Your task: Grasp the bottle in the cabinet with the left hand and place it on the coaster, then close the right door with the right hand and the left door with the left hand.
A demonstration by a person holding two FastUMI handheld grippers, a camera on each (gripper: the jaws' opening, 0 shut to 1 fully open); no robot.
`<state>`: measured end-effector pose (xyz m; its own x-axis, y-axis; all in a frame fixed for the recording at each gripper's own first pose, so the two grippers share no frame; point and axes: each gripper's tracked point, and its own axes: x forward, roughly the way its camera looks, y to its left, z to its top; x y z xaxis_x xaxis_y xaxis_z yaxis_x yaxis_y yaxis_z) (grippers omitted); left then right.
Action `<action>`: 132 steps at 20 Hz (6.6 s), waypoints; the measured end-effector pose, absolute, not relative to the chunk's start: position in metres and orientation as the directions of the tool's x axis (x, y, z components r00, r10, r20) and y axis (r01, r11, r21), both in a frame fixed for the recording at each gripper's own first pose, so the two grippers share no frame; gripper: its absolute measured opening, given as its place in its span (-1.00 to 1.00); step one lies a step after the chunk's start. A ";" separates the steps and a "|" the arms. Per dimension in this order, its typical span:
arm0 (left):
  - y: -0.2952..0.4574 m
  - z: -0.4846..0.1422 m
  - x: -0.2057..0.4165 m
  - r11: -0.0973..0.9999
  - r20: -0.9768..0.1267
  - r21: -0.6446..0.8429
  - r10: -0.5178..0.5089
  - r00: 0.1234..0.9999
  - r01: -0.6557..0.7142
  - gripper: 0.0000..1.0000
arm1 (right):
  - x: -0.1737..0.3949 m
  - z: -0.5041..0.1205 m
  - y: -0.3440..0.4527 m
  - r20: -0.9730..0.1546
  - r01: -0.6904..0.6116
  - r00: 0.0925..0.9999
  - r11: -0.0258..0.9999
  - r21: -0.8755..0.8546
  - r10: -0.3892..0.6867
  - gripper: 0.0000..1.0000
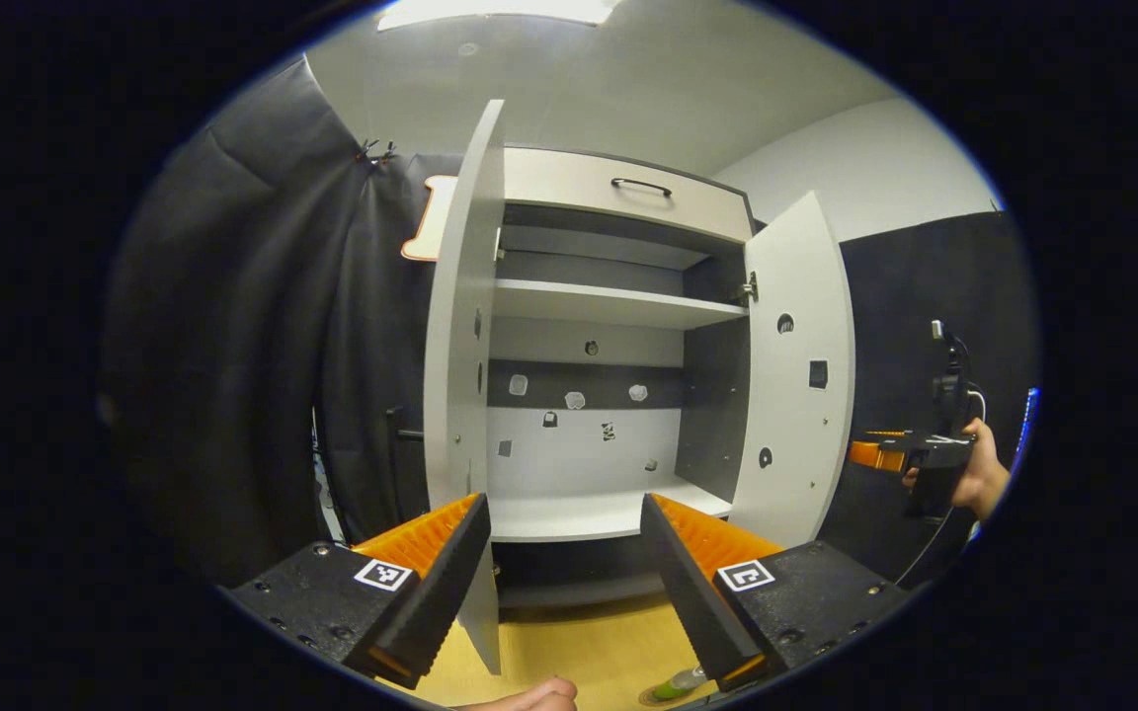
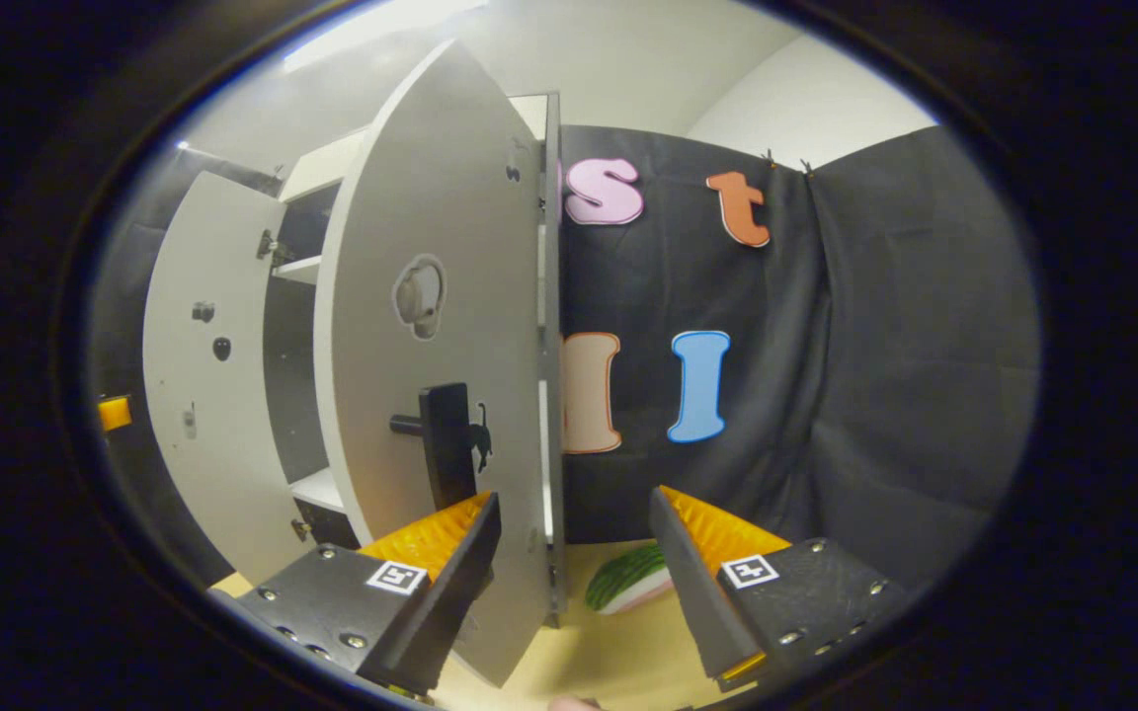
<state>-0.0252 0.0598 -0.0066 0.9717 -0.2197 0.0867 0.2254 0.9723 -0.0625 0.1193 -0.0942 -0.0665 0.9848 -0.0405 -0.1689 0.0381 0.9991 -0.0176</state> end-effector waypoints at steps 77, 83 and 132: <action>0.178 -0.017 0.095 0.983 -0.092 -0.151 -0.117 0.989 0.102 0.88 | -0.019 -0.063 -0.002 -0.085 -0.058 0.995 0.998 -0.002 0.058 0.90; 0.126 -0.018 0.107 0.968 -0.058 -0.203 -0.165 0.985 0.150 0.89 | -0.018 -0.063 -0.006 -0.100 -0.036 0.994 0.999 -0.021 0.034 0.90; -0.016 -0.023 0.067 0.998 -0.046 -0.038 -0.058 0.997 0.056 0.93 | 0.051 -0.065 0.007 -0.132 -0.054 0.990 0.998 -0.039 0.049 0.90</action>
